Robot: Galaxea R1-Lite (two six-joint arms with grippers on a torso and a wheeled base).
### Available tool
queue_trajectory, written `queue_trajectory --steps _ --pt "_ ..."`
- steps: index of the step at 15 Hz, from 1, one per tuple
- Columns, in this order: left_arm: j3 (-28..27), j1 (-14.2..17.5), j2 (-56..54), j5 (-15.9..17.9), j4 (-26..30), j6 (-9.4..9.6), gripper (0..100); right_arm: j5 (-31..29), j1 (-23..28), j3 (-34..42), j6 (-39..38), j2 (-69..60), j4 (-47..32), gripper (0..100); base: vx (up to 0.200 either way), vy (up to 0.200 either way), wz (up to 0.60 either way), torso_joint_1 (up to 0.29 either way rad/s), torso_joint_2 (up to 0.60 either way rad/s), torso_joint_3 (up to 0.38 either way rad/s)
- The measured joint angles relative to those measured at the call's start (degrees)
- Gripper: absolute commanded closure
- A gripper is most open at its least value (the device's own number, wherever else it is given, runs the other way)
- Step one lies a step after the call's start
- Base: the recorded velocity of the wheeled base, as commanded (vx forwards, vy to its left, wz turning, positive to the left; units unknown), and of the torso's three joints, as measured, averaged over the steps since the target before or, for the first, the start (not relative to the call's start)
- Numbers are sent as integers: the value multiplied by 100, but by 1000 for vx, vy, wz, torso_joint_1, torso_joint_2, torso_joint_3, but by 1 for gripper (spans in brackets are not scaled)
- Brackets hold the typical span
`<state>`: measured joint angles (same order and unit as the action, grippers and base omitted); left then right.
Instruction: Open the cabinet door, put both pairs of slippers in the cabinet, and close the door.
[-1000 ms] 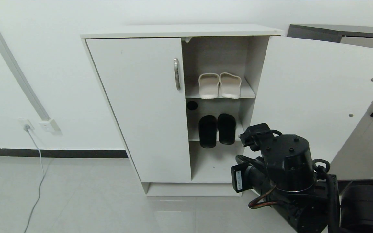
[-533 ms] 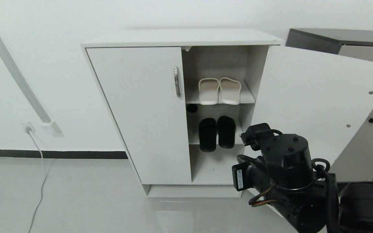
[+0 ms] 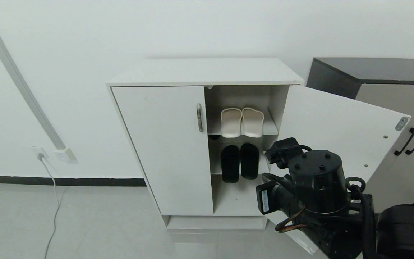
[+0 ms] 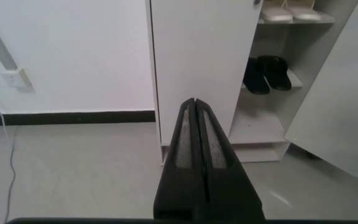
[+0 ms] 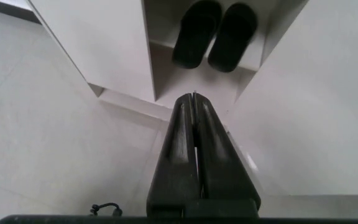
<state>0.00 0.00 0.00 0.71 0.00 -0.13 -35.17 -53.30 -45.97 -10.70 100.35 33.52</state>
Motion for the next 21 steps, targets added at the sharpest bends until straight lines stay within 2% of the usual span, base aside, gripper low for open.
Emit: queue_trajectory --steps 9,21 --pt "0 0 0 0 0 0 100 2 -4 13 15 -2 5 100 0 0 0 174 -491 -319" --pt "0 0 0 0 0 -2 100 2 -4 46 9 -2 6 100 0 0 0 240 -551 -321"
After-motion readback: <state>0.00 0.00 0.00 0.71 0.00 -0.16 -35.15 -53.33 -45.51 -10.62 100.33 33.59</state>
